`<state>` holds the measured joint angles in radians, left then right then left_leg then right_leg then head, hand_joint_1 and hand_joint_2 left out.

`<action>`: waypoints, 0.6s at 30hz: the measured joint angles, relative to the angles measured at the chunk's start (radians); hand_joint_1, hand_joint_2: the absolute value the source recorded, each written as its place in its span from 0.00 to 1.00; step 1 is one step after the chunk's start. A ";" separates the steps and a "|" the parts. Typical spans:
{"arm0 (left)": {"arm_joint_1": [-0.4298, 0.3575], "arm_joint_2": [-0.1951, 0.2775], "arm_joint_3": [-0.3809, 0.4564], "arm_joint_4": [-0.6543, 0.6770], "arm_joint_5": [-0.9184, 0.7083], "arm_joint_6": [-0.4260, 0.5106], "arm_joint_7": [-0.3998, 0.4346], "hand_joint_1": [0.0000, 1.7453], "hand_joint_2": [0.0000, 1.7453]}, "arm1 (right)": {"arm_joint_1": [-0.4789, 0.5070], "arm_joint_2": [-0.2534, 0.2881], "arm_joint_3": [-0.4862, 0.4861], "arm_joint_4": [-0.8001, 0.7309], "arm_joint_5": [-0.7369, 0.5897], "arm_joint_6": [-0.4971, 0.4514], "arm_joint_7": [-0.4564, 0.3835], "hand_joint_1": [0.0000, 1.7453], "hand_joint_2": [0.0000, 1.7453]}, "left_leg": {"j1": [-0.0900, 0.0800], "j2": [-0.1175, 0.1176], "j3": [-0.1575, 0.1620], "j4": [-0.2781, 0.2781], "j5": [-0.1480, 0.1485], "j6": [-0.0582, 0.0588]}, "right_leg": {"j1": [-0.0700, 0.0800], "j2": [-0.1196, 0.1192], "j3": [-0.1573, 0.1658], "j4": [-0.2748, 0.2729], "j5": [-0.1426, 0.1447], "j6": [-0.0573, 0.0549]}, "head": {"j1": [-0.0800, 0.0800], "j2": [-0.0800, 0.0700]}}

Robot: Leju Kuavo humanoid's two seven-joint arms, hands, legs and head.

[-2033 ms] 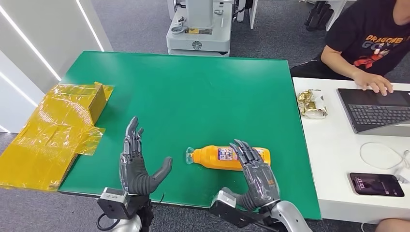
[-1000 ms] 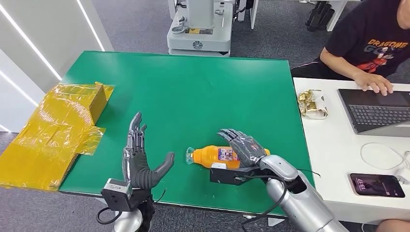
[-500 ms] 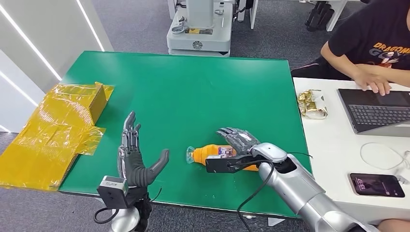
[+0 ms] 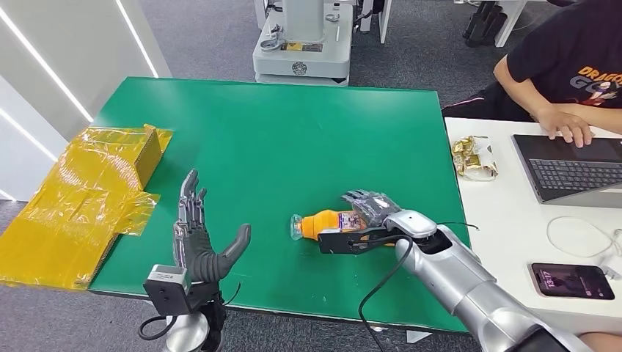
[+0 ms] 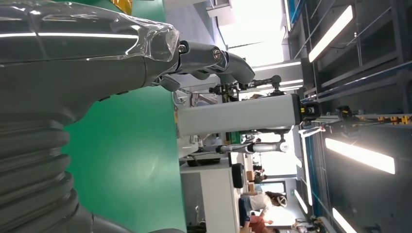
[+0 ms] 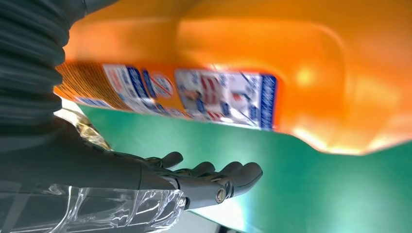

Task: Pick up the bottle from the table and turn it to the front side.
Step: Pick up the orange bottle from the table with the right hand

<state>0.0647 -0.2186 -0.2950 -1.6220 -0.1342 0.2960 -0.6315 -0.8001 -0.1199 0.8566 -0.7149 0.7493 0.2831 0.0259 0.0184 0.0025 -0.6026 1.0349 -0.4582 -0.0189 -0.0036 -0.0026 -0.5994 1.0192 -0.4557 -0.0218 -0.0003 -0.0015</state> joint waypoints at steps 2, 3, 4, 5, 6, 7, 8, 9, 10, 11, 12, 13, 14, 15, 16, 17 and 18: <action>0.003 0.000 0.000 0.000 -0.002 -0.002 0.003 0.00 1.00 | 0.018 -0.023 0.001 -0.029 -0.006 0.004 0.018 0.00 1.00 | 0.000 0.000 0.000 0.000 0.000 0.000 | 0.000 0.000 0.000 0.000 0.000 0.000 | 0.000 0.000; 0.004 0.000 0.000 0.000 -0.003 -0.004 0.003 0.00 1.00 | 0.030 -0.037 0.001 -0.046 -0.010 0.008 0.025 0.00 1.00 | 0.000 0.000 0.000 0.000 0.000 0.000 | 0.000 0.000 0.000 0.000 0.000 0.000 | 0.000 0.000; 0.005 0.000 0.000 0.000 -0.003 -0.006 0.004 0.00 1.00 | 0.041 -0.049 0.001 -0.062 -0.012 0.011 0.031 0.00 1.00 | 0.000 0.000 0.000 0.000 0.000 0.000 | 0.000 0.000 0.000 0.000 0.000 0.000 | 0.000 0.000; 0.005 0.000 0.000 -0.001 -0.004 -0.007 0.005 0.00 1.00 | 0.052 -0.060 0.001 -0.078 -0.014 0.014 0.037 0.00 1.00 | 0.000 0.000 -0.001 0.000 0.000 0.000 | 0.000 0.000 0.000 0.000 0.000 0.000 | 0.000 0.000; 0.005 0.000 0.000 -0.003 -0.004 -0.009 0.006 0.00 1.00 | 0.061 -0.070 0.001 -0.093 -0.016 0.016 0.043 0.00 1.00 | 0.000 0.000 -0.001 0.000 0.000 0.000 | 0.000 0.000 0.000 0.000 0.000 0.000 | 0.000 0.000; 0.005 0.000 0.000 -0.004 -0.004 -0.010 0.007 0.00 1.00 | 0.070 -0.079 0.001 -0.106 -0.016 0.016 0.049 0.00 1.00 | 0.000 0.000 0.000 0.000 0.000 0.000 | 0.000 0.000 0.000 0.000 0.000 0.000 | 0.000 0.000; 0.006 0.000 0.001 -0.005 -0.004 -0.011 0.009 0.00 1.00 | 0.079 -0.087 0.000 -0.120 -0.017 0.016 0.054 0.00 1.00 | 0.000 0.000 0.000 0.000 0.000 0.000 | 0.000 0.000 0.000 0.000 0.000 0.000 | 0.000 0.000; 0.006 0.000 0.001 -0.006 -0.004 -0.011 0.011 0.00 1.00 | 0.086 -0.094 0.000 -0.133 -0.017 0.015 0.060 0.00 1.00 | 0.000 0.000 0.000 0.000 0.000 0.000 | 0.000 0.000 0.000 0.000 0.000 0.000 | 0.000 0.000; 0.006 0.000 0.002 -0.006 -0.004 -0.011 0.012 0.00 1.00 | 0.093 -0.100 -0.001 -0.145 -0.016 0.015 0.066 0.00 1.00 | 0.000 0.000 0.000 0.000 0.000 0.000 | 0.000 0.000 0.000 0.000 0.000 0.000 | 0.000 0.000; 0.006 0.000 0.003 -0.006 -0.004 -0.010 0.013 0.00 1.00 | 0.100 -0.105 -0.002 -0.156 -0.015 0.014 0.071 0.00 1.00 | 0.000 0.000 0.000 0.000 0.000 0.000 | 0.000 0.000 0.000 0.000 0.000 0.000 | 0.000 0.000; 0.007 0.000 0.004 -0.006 -0.004 -0.010 0.013 0.00 1.00 | 0.106 -0.109 -0.004 -0.168 -0.014 0.014 0.075 0.00 1.00 | 0.000 0.000 0.000 0.000 0.000 0.000 | 0.000 0.000 0.000 0.000 0.000 0.000 | 0.000 0.000; 0.007 0.000 0.005 -0.006 -0.004 -0.009 0.013 0.00 1.00 | 0.112 -0.113 -0.005 -0.178 -0.013 0.013 0.078 0.00 1.00 | 0.000 0.000 0.000 0.000 0.000 0.000 | 0.000 0.000 0.000 0.000 0.000 0.000 | 0.000 0.000; 0.007 0.000 0.006 -0.006 -0.004 -0.007 0.013 0.00 1.00 | 0.117 -0.117 -0.007 -0.187 -0.013 0.013 0.080 0.00 1.00 | 0.000 0.000 0.000 0.000 0.000 0.000 | 0.000 0.000 0.000 0.000 0.000 0.000 | 0.000 0.000; 0.007 0.000 0.006 -0.006 -0.004 -0.005 0.013 0.00 1.00 | 0.121 -0.119 -0.010 -0.195 -0.012 0.013 0.083 0.00 1.00 | 0.000 0.000 0.000 0.000 0.000 0.000 | 0.000 0.000 0.000 0.000 0.000 0.000 | 0.000 0.000; 0.008 0.000 0.007 -0.007 -0.004 -0.003 0.013 0.00 1.00 | 0.124 -0.122 -0.012 -0.201 -0.008 0.012 0.087 0.00 1.00 | 0.000 0.000 0.000 0.000 0.000 0.000 | 0.000 0.000 0.000 0.000 0.000 0.000 | 0.000 0.000; 0.008 0.000 0.007 -0.009 -0.005 0.001 0.013 0.00 1.00 | 0.128 -0.123 -0.015 -0.206 -0.002 0.011 0.094 0.00 1.00 | 0.000 0.000 0.000 0.000 0.000 0.000 | 0.000 0.000 0.000 0.000 0.000 0.000 | 0.000 0.000; 0.009 0.000 0.007 -0.011 -0.005 0.005 0.013 0.00 1.00 | 0.131 -0.125 -0.019 -0.209 0.006 0.010 0.101 0.00 1.00 | 0.000 0.000 0.000 0.000 0.000 0.000 | 0.000 0.000 0.000 0.000 0.000 0.000 | 0.000 0.000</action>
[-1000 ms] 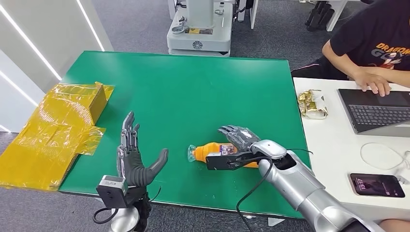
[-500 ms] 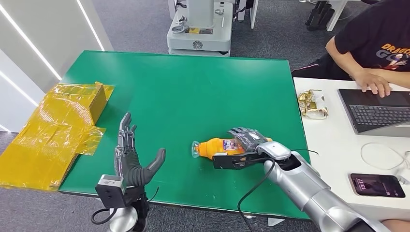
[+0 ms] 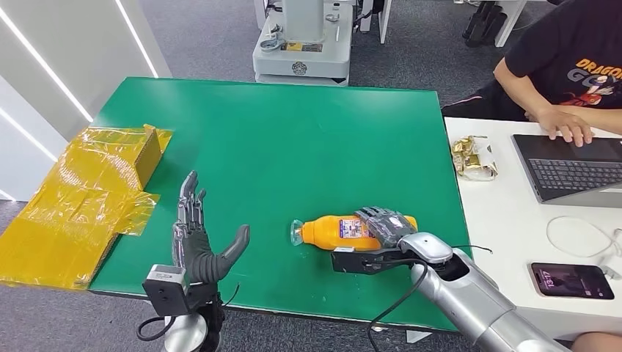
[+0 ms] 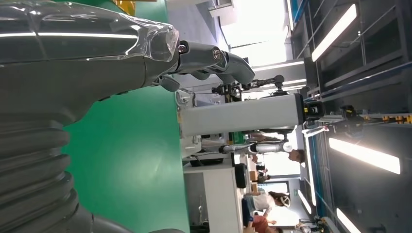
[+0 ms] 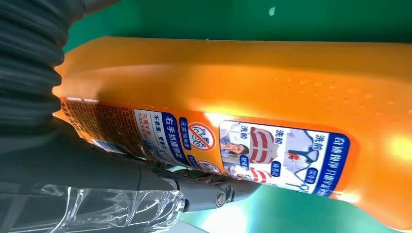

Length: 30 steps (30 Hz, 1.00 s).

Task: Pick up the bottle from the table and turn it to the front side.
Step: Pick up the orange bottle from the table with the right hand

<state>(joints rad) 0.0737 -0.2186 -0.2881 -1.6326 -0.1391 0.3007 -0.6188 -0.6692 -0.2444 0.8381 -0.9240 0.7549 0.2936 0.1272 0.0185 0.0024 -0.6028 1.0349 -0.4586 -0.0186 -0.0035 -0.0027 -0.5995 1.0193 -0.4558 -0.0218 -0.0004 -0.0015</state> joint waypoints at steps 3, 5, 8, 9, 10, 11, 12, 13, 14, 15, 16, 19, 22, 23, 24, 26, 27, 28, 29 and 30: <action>0.003 0.000 0.000 -0.005 0.000 0.007 0.000 0.00 1.00 | 0.008 -0.004 -0.012 -0.005 0.020 -0.004 0.017 0.00 1.00 | 0.000 0.000 0.000 0.000 0.000 0.000 | 0.000 0.000 0.000 0.000 0.000 0.000 | 0.000 0.000; 0.006 0.000 0.000 -0.008 0.000 0.011 0.001 0.00 1.00 | 0.014 -0.008 -0.021 -0.008 0.029 -0.008 0.025 0.00 1.00 | 0.000 0.000 0.000 0.000 0.000 0.000 | 0.000 0.000 0.000 0.000 0.000 0.000 | 0.000 0.000; 0.007 0.000 0.000 -0.012 0.001 0.014 0.002 0.00 1.00 | 0.025 -0.012 -0.034 -0.016 0.049 -0.012 0.041 0.00 1.00 | 0.000 0.000 0.000 0.000 0.000 0.000 | 0.000 0.000 0.000 0.000 0.000 0.000 | 0.000 0.000; 0.007 0.000 0.000 -0.013 0.001 0.014 0.003 0.00 1.00 | 0.029 -0.012 -0.038 -0.019 0.056 -0.014 0.048 0.00 1.00 | 0.000 0.000 0.000 0.000 0.000 0.000 | 0.000 0.000 0.000 0.000 0.000 0.000 | 0.000 0.000; 0.007 0.000 0.000 -0.013 0.001 0.015 0.003 0.00 1.00 | 0.033 -0.013 -0.043 -0.022 0.064 -0.015 0.056 0.00 1.00 | 0.000 0.000 0.000 0.000 0.000 0.000 | 0.000 0.000 0.000 0.000 0.000 0.000 | 0.000 0.000; 0.007 0.000 0.000 -0.014 0.001 0.015 0.003 0.00 1.00 | 0.036 -0.013 -0.046 -0.024 0.071 -0.016 0.064 0.00 1.00 | 0.000 0.000 0.000 0.000 0.000 0.000 | 0.000 0.000 0.000 0.000 0.000 0.000 | 0.000 0.000; 0.007 0.000 0.000 -0.014 0.001 0.016 0.004 0.00 1.00 | 0.038 -0.013 -0.049 -0.026 0.079 -0.017 0.072 0.00 1.00 | 0.000 0.000 0.000 0.000 0.000 0.000 | 0.000 0.000 0.000 0.000 0.000 0.000 | 0.000 0.000; 0.007 0.000 0.000 -0.014 0.001 0.017 0.006 0.00 1.00 | 0.039 -0.013 -0.052 -0.027 0.085 -0.017 0.079 0.00 1.00 | 0.000 0.000 0.000 0.000 0.000 0.000 | 0.000 0.000 0.000 0.000 0.000 0.000 | 0.000 0.000; 0.007 0.000 0.000 -0.015 0.001 0.017 0.007 0.00 1.00 | 0.040 -0.013 -0.054 -0.028 0.091 -0.017 0.084 0.00 1.00 | 0.000 0.000 0.000 0.000 0.000 0.000 | 0.000 0.000 0.000 0.000 0.000 0.000 | 0.000 0.000; 0.007 0.000 0.000 -0.015 0.001 0.019 0.009 0.00 1.00 | 0.041 -0.013 -0.057 -0.028 0.096 -0.017 0.087 0.00 1.00 | 0.000 0.000 0.000 0.000 0.000 0.000 | 0.000 0.000 0.000 0.000 0.000 0.000 | 0.000 0.000; 0.007 0.000 0.000 -0.015 0.001 0.020 0.010 0.00 1.00 | 0.041 -0.013 -0.059 -0.028 0.100 -0.017 0.089 0.00 1.00 | 0.000 0.000 0.000 0.000 0.000 0.000 | 0.000 0.000 0.000 0.000 0.000 0.000 | 0.000 0.000; 0.007 0.000 0.000 -0.015 0.001 0.023 0.010 0.00 1.00 | 0.041 -0.013 -0.065 -0.028 0.105 -0.014 0.087 0.13 1.00 | 0.000 0.000 0.000 0.000 0.000 0.000 | 0.000 0.000 0.000 0.000 0.000 0.000 | 0.000 0.000; 0.007 0.000 0.000 -0.015 0.001 0.024 0.011 0.00 1.00 | 0.040 -0.013 -0.070 -0.026 0.110 -0.011 0.080 0.77 1.00 | 0.000 0.000 0.000 0.000 0.000 0.000 | 0.000 0.000 0.000 0.000 0.000 0.000 | 0.000 0.000; 0.006 0.000 0.000 -0.015 0.001 0.024 0.011 0.00 1.00 | 0.038 -0.013 -0.071 -0.025 0.114 -0.011 0.077 0.89 1.00 | 0.000 0.000 0.000 0.000 0.000 0.000 | 0.000 0.000 0.000 0.000 0.000 0.000 | 0.000 0.000; 0.006 0.000 0.000 -0.015 0.001 0.024 0.012 0.00 1.00 | 0.037 -0.013 -0.072 -0.023 0.118 -0.012 0.073 0.95 1.00 | 0.000 0.000 0.000 0.000 0.000 0.000 | 0.000 0.000 0.000 0.000 0.000 0.000 | 0.000 0.000; 0.006 0.000 0.000 -0.015 0.001 0.025 0.012 0.00 1.00 | 0.034 -0.013 -0.072 -0.017 0.125 -0.015 0.063 1.00 1.00 | 0.000 0.000 0.000 0.000 0.000 0.000 | 0.000 0.000 0.000 0.000 0.000 0.000 | 0.000 0.000; 0.006 0.000 0.000 -0.015 0.001 0.025 0.012 0.00 1.00 | 0.032 -0.013 -0.072 -0.015 0.127 -0.017 0.059 1.00 1.00 | 0.000 0.000 0.000 0.000 0.000 0.000 | 0.000 0.000 0.000 0.000 0.000 0.000 | 0.000 0.000; 0.006 0.000 0.000 -0.015 0.002 0.026 0.012 0.00 1.00 | 0.031 -0.013 -0.072 -0.012 0.128 -0.019 0.055 1.00 1.00 | 0.000 0.000 0.000 0.000 0.000 0.000 | 0.000 0.000 0.000 0.000 0.000 0.000 | 0.000 0.000; 0.006 0.000 0.000 -0.015 0.002 0.026 0.012 0.00 1.00 | 0.029 -0.013 -0.072 -0.010 0.128 -0.021 0.052 1.00 1.00 | 0.000 0.000 0.000 0.000 0.000 0.000 | 0.000 0.000 0.000 0.000 0.000 0.000 | 0.000 0.000; 0.006 0.000 0.000 -0.015 0.002 0.027 0.012 0.00 1.00 | 0.028 -0.013 -0.072 -0.009 0.128 -0.024 0.050 1.00 1.00 | 0.000 0.000 0.000 0.000 0.000 0.000 | 0.000 0.000 0.000 0.000 0.000 0.000 | 0.000 0.000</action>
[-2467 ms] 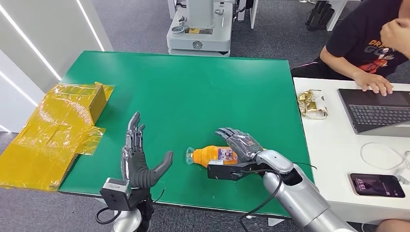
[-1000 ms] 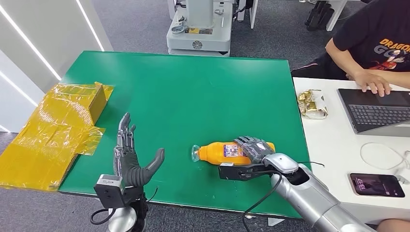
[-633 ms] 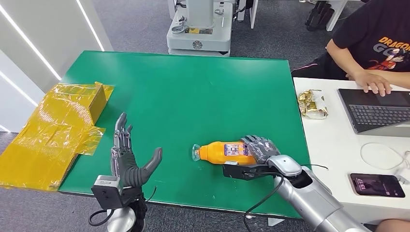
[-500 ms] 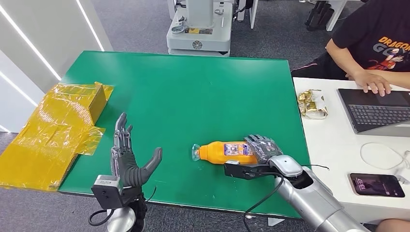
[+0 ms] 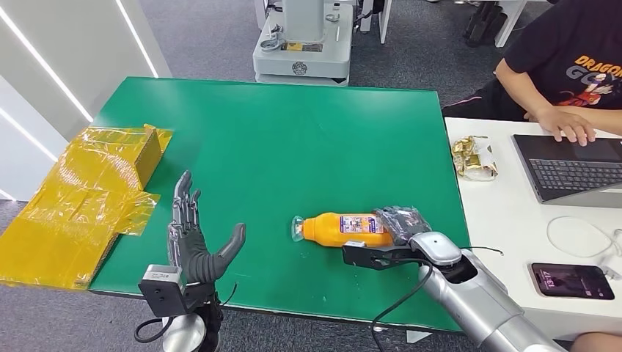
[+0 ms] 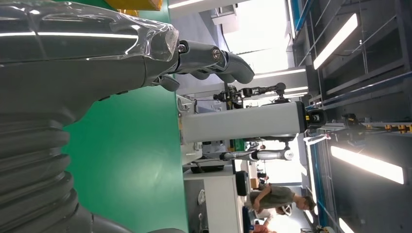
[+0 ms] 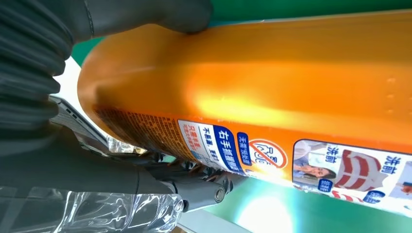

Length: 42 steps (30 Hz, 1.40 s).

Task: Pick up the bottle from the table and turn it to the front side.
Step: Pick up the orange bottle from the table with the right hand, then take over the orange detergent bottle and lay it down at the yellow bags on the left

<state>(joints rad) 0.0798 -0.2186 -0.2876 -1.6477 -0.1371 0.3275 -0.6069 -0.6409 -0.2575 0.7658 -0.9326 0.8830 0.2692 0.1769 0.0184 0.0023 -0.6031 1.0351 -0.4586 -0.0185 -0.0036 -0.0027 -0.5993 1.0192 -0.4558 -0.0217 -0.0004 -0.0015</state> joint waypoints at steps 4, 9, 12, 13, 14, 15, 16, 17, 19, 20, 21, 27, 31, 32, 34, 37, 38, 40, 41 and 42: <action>0.000 0.000 0.000 -0.006 0.001 0.004 0.000 0.00 1.00 | -0.001 0.000 -0.002 0.004 0.000 -0.017 -0.010 1.00 1.00 | 0.000 0.000 0.000 0.000 0.000 0.000 | 0.000 0.000 0.000 0.000 0.000 0.000 | 0.000 0.000; 0.001 0.000 0.000 -0.012 0.001 0.002 0.000 0.00 1.00 | 0.005 0.000 -0.007 0.004 -0.001 -0.035 -0.024 1.00 1.00 | 0.000 0.000 0.000 0.000 0.000 0.000 | 0.000 0.000 0.000 0.000 0.000 0.000 | 0.000 0.000; 0.002 -0.001 0.001 -0.015 0.001 0.000 0.000 0.00 1.00 | 0.015 0.004 -0.016 0.002 -0.003 -0.059 -0.031 1.00 1.00 | 0.000 0.000 0.000 0.000 0.000 0.000 | 0.000 0.000 0.000 0.000 0.000 0.000 | 0.000 0.000; 0.002 -0.002 0.002 -0.016 0.000 0.000 0.000 0.00 1.00 | 0.020 0.007 -0.021 0.000 -0.004 -0.078 -0.034 1.00 1.00 | 0.000 0.000 0.000 0.000 0.000 0.000 | 0.000 0.000 0.000 0.000 0.000 0.000 | 0.000 0.000; 0.003 -0.004 0.003 -0.018 -0.001 0.000 0.000 0.00 1.00 | 0.027 0.012 -0.028 -0.003 -0.006 -0.104 -0.036 1.00 1.00 | 0.000 0.000 0.000 0.000 0.000 0.000 | 0.000 0.000 0.000 0.000 0.000 0.000 | 0.000 0.000; 0.004 -0.005 0.005 -0.020 -0.002 0.000 0.000 0.00 1.00 | 0.035 0.018 -0.037 -0.009 -0.007 -0.137 -0.037 1.00 1.00 | 0.000 0.000 0.000 0.000 0.000 0.000 | 0.000 0.000 0.000 0.000 0.000 0.000 | 0.000 0.000; 0.005 -0.006 0.006 -0.023 -0.003 -0.001 0.000 0.00 1.00 | 0.046 0.026 -0.048 -0.017 -0.008 -0.174 -0.037 1.00 1.00 | 0.000 0.000 0.000 0.000 0.000 0.000 | 0.000 0.000 0.000 0.000 0.000 0.000 | 0.000 0.000; 0.007 -0.008 0.008 -0.025 -0.003 -0.005 0.000 0.00 1.00 | 0.062 0.036 -0.061 -0.030 -0.009 -0.215 -0.035 1.00 1.00 | 0.000 0.000 0.000 0.000 0.000 0.000 | 0.000 0.000 0.000 0.000 0.000 0.000 | 0.000 0.000; 0.014 -0.012 0.009 -0.029 0.000 -0.017 0.000 0.00 1.00 | 0.107 0.055 -0.095 -0.071 -0.007 -0.300 -0.030 1.00 1.00 | 0.000 -0.001 0.000 0.000 0.000 0.000 | 0.000 -0.001 0.000 0.000 -0.001 0.000 | 0.000 0.000; 0.018 -0.014 0.009 -0.030 0.003 -0.025 0.000 0.00 1.00 | 0.131 0.063 -0.112 -0.095 -0.002 -0.334 -0.027 1.00 1.00 | 0.000 -0.001 0.000 0.000 0.000 0.000 | 0.000 -0.001 0.000 0.000 -0.001 0.000 | 0.000 0.000; 0.021 -0.015 0.009 -0.030 0.009 -0.034 -0.001 0.00 1.00 | 0.154 0.070 -0.128 -0.119 0.005 -0.360 -0.025 1.00 1.00 | 0.000 -0.001 -0.001 -0.001 0.000 0.000 | 0.000 -0.001 0.000 0.000 -0.001 0.000 | 0.000 0.000; 0.029 -0.019 0.010 -0.030 0.030 -0.056 -0.011 0.00 1.00 | 0.290 0.098 -0.215 -0.245 0.049 -0.486 -0.050 1.00 1.00 | 0.000 -0.002 -0.001 -0.001 -0.001 0.000 | 0.000 -0.003 0.000 0.000 -0.002 0.002 | 0.000 0.000; 0.031 -0.019 0.010 -0.030 0.038 -0.051 -0.012 0.00 1.00 | 0.372 0.120 -0.264 -0.314 0.064 -0.588 -0.096 1.00 1.00 | 0.000 -0.002 -0.002 -0.001 -0.001 0.000 | 0.000 -0.003 0.000 0.000 -0.002 0.002 | 0.000 0.000; 0.031 -0.019 0.010 -0.030 0.042 -0.050 -0.012 0.00 1.00 | 0.389 0.125 -0.273 -0.326 0.060 -0.611 -0.115 1.00 1.00 | 0.000 -0.002 -0.001 -0.001 -0.001 0.000 | 0.000 -0.003 -0.001 0.000 -0.002 0.002 | 0.000 0.000; 0.032 -0.018 0.011 -0.029 0.054 -0.048 -0.018 0.00 1.00 | 0.416 0.137 -0.289 -0.346 0.038 -0.651 -0.162 1.00 1.00 | 0.000 -0.002 -0.001 -0.001 -0.001 0.000 | 0.000 -0.002 -0.001 0.000 -0.002 0.002 | 0.000 0.000; 0.023 -0.014 0.011 -0.023 0.084 -0.035 -0.034 0.00 1.00 | 0.433 0.154 -0.302 -0.353 -0.004 -0.680 -0.233 1.00 1.00 | 0.000 -0.002 -0.001 -0.001 -0.001 0.000 | 0.000 -0.002 -0.001 0.000 -0.002 0.002 | 0.000 0.000; 0.015 -0.010 0.011 -0.017 0.098 -0.027 -0.040 0.00 1.00 | 0.434 0.160 -0.305 -0.351 -0.015 -0.692 -0.260 1.00 1.00 | 0.000 -0.002 -0.001 -0.001 -0.001 0.000 | 0.000 -0.002 -0.001 0.000 -0.002 0.002 | 0.000 0.000; -0.005 -0.002 0.011 -0.002 0.124 -0.011 -0.050 0.00 1.00 | 0.429 0.175 -0.307 -0.344 -0.031 -0.717 -0.308 1.00 1.00 | 0.000 -0.001 -0.001 -0.001 -0.001 0.000 | 0.000 -0.002 -0.001 0.000 -0.002 0.001 | 0.000 0.000; -0.015 0.002 0.011 0.006 0.133 -0.007 -0.053 0.00 1.00 | 0.425 0.181 -0.307 -0.340 -0.037 -0.725 -0.325 1.00 1.00 | 0.000 -0.001 -0.001 -0.001 -0.001 0.000 | 0.000 -0.002 -0.001 0.000 -0.002 0.001 | 0.000 0.000; -0.022 0.005 0.011 0.013 0.139 -0.004 -0.055 0.00 1.00 | 0.421 0.187 -0.307 -0.335 -0.040 -0.729 -0.336 1.00 1.00 | 0.000 -0.001 -0.001 -0.001 0.000 0.000 | 0.000 -0.002 0.000 0.000 -0.002 0.001 | 0.000 0.000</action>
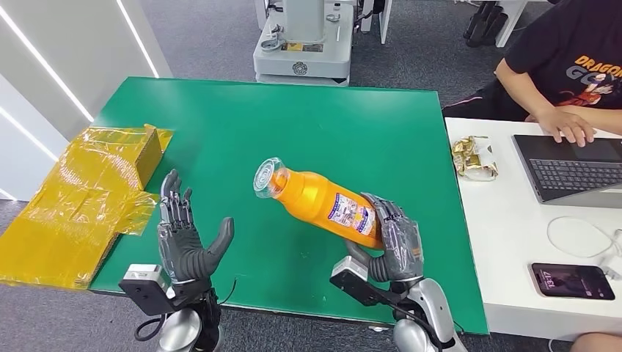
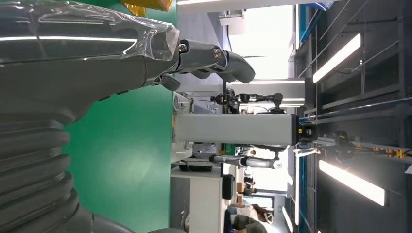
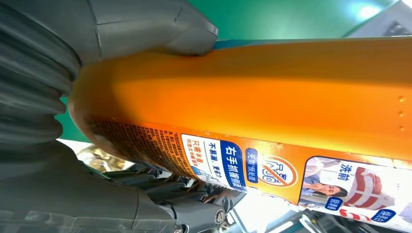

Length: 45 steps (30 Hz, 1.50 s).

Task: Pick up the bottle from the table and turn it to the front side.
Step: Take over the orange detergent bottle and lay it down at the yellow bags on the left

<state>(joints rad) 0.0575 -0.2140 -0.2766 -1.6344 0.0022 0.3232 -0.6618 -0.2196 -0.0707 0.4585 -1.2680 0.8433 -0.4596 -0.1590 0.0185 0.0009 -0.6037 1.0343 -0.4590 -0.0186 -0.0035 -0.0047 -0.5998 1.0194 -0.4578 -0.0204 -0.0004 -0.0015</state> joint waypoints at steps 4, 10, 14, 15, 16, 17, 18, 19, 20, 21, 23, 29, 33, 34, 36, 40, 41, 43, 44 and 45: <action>-0.024 0.010 0.000 0.026 0.011 0.001 -0.003 0.00 1.00 | -0.016 0.013 0.000 0.027 -0.003 -0.001 -0.016 1.00 1.00 | 0.000 0.000 0.000 0.000 0.000 0.000 | 0.000 0.000 0.000 0.000 0.000 0.000 | 0.000 0.000; -0.048 0.025 -0.008 0.057 0.018 0.000 -0.005 0.00 1.00 | -0.033 0.021 0.000 0.065 -0.003 0.005 -0.025 1.00 1.00 | 0.000 0.000 -0.001 0.000 0.000 0.000 | 0.000 0.000 0.000 0.000 0.000 0.000 | 0.000 0.000; -0.059 0.043 -0.034 0.072 0.042 -0.030 -0.012 0.00 1.00 | -0.050 0.033 0.001 0.093 -0.001 0.029 -0.032 1.00 1.00 | 0.000 0.000 -0.001 0.000 0.000 0.000 | 0.000 0.000 0.000 0.000 0.000 0.000 | 0.000 0.000; -0.060 0.047 -0.042 0.074 0.047 -0.047 -0.014 0.00 1.00 | -0.056 0.035 0.001 0.102 -0.002 0.035 -0.037 1.00 1.00 | 0.000 0.000 -0.001 0.000 0.000 0.000 | 0.000 0.000 0.000 0.000 0.000 0.000 | 0.000 0.000; -0.061 0.051 -0.052 0.075 0.051 -0.066 -0.015 0.00 1.00 | -0.062 0.038 0.002 0.112 -0.004 0.040 -0.043 1.00 1.00 | 0.000 0.000 -0.001 0.000 0.000 0.000 | 0.000 0.000 0.000 0.000 0.000 0.000 | 0.000 0.000; -0.060 0.055 -0.062 0.076 0.053 -0.083 -0.016 0.00 1.00 | -0.069 0.041 0.002 0.123 -0.008 0.043 -0.052 1.00 1.00 | 0.000 0.000 -0.001 0.000 0.000 0.000 | 0.000 0.000 0.000 0.000 0.000 0.000 | 0.000 0.000; -0.060 0.057 -0.071 0.076 0.054 -0.100 -0.017 0.00 1.00 | -0.076 0.044 0.003 0.134 -0.012 0.044 -0.062 1.00 1.00 | 0.000 0.000 -0.001 0.000 0.000 0.000 | 0.000 0.000 0.000 0.000 0.000 0.000 | 0.000 0.000; -0.058 0.059 -0.078 0.076 0.054 -0.117 -0.017 0.00 1.00 | -0.084 0.047 0.004 0.145 -0.016 0.045 -0.071 1.00 1.00 | 0.000 0.000 -0.001 0.000 0.000 0.000 | 0.000 0.000 0.000 0.000 0.000 0.000 | 0.000 0.000; -0.057 0.060 -0.084 0.076 0.054 -0.131 -0.017 0.00 1.00 | -0.091 0.050 0.006 0.155 -0.020 0.045 -0.081 1.00 1.00 | 0.000 0.000 -0.001 0.000 0.000 0.000 | 0.000 0.000 0.000 0.000 0.000 0.000 | 0.000 0.000; -0.054 0.061 -0.089 0.076 0.054 -0.143 -0.017 0.00 1.00 | -0.097 0.053 0.007 0.164 -0.022 0.045 -0.088 1.00 1.00 | 0.000 0.000 -0.001 0.000 0.000 0.000 | 0.000 0.000 0.000 0.000 0.000 0.000 | 0.000 0.000; -0.049 0.063 -0.097 0.076 0.052 -0.156 -0.017 0.00 1.00 | -0.106 0.059 0.010 0.177 -0.025 0.045 -0.097 1.00 1.00 | 0.000 0.000 -0.001 0.000 0.000 0.000 | 0.000 0.000 0.000 0.000 0.000 0.000 | 0.000 0.000; -0.045 0.065 -0.102 0.077 0.048 -0.193 -0.016 0.00 1.00 | -0.133 0.075 0.024 0.210 -0.035 0.047 -0.129 1.00 1.00 | 0.000 0.000 -0.001 0.000 0.000 0.000 | 0.000 0.000 0.000 0.000 0.000 0.000 | 0.000 0.000; -0.062 0.065 -0.106 0.087 0.048 -0.203 -0.009 0.00 1.00 | -0.177 0.099 0.049 0.240 -0.042 0.057 -0.154 1.00 1.00 | 0.000 0.000 -0.001 0.000 0.000 0.000 | 0.000 0.001 -0.001 0.000 0.000 0.000 | 0.000 0.000; -0.067 0.065 -0.107 0.090 0.049 -0.205 -0.007 0.00 1.00 | -0.187 0.106 0.055 0.246 -0.042 0.060 -0.155 1.00 1.00 | 0.000 0.000 -0.001 0.000 0.000 0.000 | 0.000 0.001 -0.001 0.000 0.000 0.000 | 0.000 0.000; -0.079 0.065 -0.112 0.098 0.053 -0.206 -0.001 0.00 1.00 | -0.204 0.120 0.067 0.254 -0.042 0.069 -0.155 1.00 1.00 | 0.000 0.000 0.000 0.000 0.000 0.000 | 0.000 0.001 -0.001 0.000 0.000 0.000 | 0.000 0.000; -0.106 0.064 -0.123 0.115 0.066 -0.202 0.012 0.00 1.00 | -0.226 0.141 0.091 0.270 -0.055 0.107 -0.156 1.00 1.00 | 0.000 0.000 -0.001 0.000 0.000 0.000 | 0.000 0.001 -0.001 0.000 0.000 0.000 | 0.000 0.000; -0.111 0.064 -0.125 0.119 0.069 -0.200 0.014 0.00 1.00 | -0.230 0.145 0.096 0.274 -0.061 0.119 -0.155 1.00 1.00 | 0.000 0.000 -0.001 0.000 0.000 0.000 | 0.000 0.001 -0.001 0.000 0.000 0.000 | 0.000 0.000; -0.118 0.064 -0.127 0.125 0.075 -0.197 0.018 0.00 1.00 | -0.236 0.153 0.107 0.283 -0.074 0.141 -0.152 1.00 1.00 | 0.000 0.000 -0.001 0.000 0.000 0.000 | 0.000 0.001 -0.001 0.000 0.000 0.000 | 0.000 0.000; -0.121 0.064 -0.127 0.128 0.077 -0.197 0.021 0.00 1.00 | -0.238 0.158 0.112 0.289 -0.080 0.151 -0.150 1.00 1.00 | 0.000 0.000 -0.001 0.000 0.000 0.000 | 0.000 0.001 -0.001 0.000 0.000 0.000 | 0.000 0.000; -0.123 0.063 -0.127 0.131 0.078 -0.197 0.024 0.00 1.00 | -0.241 0.162 0.116 0.295 -0.084 0.159 -0.148 1.00 1.00 | 0.000 0.000 -0.001 0.000 0.000 0.000 | 0.000 0.001 -0.001 0.000 0.000 0.000 | 0.000 0.000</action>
<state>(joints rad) -0.0659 -0.1506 -0.4036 -1.5034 0.0801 0.1261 -0.6379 -0.4609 0.0916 0.5748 -0.9735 0.7588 -0.3003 -0.3072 0.0185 0.0011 -0.6044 1.0344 -0.4589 -0.0188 -0.0035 -0.0039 -0.6005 1.0194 -0.4577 -0.0205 -0.0004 -0.0015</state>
